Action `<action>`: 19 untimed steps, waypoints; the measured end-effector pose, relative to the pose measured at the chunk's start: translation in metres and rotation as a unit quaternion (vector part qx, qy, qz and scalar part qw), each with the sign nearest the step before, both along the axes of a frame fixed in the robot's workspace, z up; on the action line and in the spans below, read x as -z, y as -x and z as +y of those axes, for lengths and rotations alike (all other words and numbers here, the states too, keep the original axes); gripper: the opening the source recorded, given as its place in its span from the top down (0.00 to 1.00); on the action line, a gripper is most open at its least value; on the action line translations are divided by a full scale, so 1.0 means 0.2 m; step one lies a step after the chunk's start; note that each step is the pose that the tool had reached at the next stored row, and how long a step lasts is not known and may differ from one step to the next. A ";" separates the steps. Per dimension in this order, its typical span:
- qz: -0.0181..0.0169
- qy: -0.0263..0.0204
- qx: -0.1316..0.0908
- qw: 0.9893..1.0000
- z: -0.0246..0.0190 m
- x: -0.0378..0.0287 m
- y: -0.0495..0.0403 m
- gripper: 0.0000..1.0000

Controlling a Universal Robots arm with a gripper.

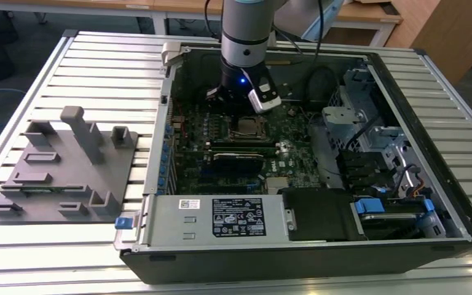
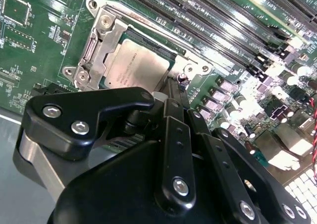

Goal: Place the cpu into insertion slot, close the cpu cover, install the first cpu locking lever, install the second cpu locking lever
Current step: 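Close the cpu cover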

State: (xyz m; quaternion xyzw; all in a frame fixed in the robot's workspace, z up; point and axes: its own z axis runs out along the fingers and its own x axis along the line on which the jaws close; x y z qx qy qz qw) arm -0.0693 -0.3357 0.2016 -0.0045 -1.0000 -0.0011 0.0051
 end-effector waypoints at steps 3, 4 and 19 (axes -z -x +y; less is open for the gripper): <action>0.000 0.000 0.000 1.000 0.000 0.007 0.000 0.90; 0.000 0.000 0.000 1.000 0.000 0.007 0.000 0.90; 0.000 0.000 0.000 1.000 0.001 0.003 0.000 0.90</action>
